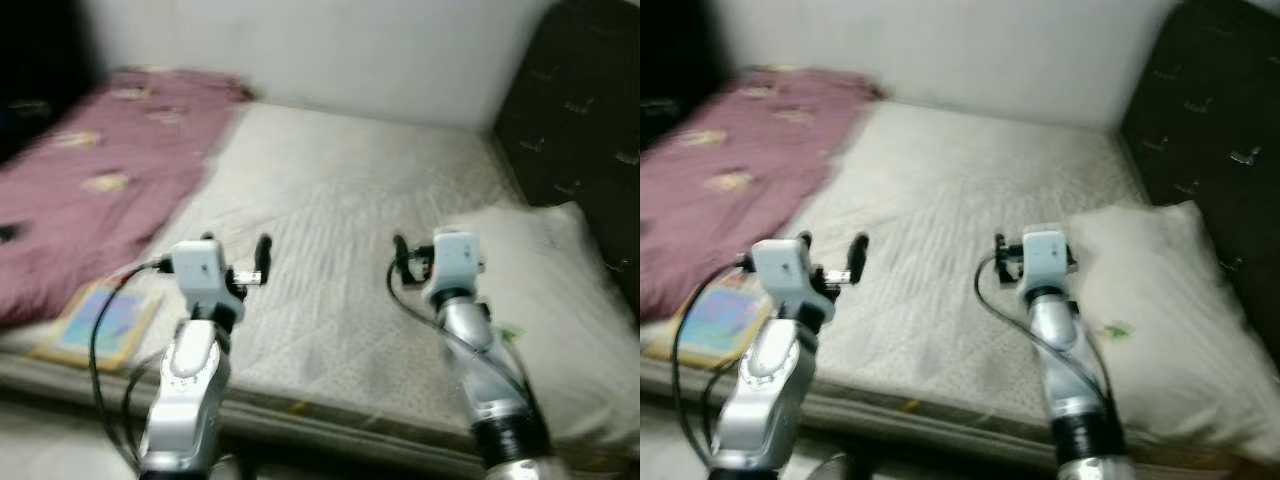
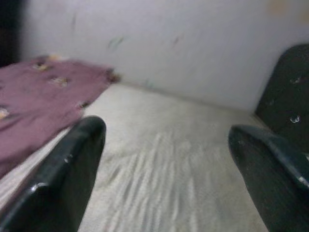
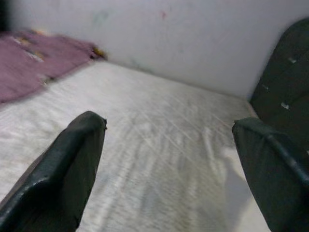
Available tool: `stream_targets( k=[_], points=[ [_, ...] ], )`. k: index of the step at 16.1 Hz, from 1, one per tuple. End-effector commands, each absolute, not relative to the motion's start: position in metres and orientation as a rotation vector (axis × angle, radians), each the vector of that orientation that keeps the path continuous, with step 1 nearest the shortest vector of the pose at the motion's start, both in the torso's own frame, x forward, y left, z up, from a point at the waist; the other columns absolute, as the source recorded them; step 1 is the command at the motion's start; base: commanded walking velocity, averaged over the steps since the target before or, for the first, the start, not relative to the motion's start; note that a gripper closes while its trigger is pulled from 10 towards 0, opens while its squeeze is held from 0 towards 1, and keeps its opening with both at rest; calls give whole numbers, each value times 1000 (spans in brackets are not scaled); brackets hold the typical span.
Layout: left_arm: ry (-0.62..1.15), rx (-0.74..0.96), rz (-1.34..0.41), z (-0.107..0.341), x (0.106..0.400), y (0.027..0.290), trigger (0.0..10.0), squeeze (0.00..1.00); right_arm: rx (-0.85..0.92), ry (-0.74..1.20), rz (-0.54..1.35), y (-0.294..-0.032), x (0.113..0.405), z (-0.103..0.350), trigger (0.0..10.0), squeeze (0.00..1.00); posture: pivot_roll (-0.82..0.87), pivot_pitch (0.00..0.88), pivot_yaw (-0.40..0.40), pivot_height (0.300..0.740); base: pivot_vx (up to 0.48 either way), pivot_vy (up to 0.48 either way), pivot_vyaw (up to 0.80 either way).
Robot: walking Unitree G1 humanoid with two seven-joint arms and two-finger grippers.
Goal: Clean up the room
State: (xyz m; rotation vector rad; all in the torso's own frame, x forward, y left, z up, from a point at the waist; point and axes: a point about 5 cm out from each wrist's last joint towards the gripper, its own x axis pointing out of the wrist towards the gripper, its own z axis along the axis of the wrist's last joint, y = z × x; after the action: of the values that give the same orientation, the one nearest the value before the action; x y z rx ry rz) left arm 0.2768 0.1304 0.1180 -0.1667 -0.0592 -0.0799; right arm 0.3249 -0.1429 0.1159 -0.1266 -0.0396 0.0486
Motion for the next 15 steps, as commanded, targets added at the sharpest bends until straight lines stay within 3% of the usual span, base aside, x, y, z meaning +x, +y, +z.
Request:
stream_targets(
  k=[1,7,15],
  points=[
    [-84,-158,-95,126,282,127,10000,0,-124,-35,28,-148,325,115,10000,0,-25,0,-40,740,0,0,0],
    [-90,-177,-101,126,283,128,10000,0,-118,-30,20,-150,325,114,10000,0,-27,0,-36,740,0,49,0],
    [-111,-175,-132,128,285,127,10000,0,-120,-33,25,-150,327,114,10000,0,-30,0,-36,740,0,480,0]
  ],
)
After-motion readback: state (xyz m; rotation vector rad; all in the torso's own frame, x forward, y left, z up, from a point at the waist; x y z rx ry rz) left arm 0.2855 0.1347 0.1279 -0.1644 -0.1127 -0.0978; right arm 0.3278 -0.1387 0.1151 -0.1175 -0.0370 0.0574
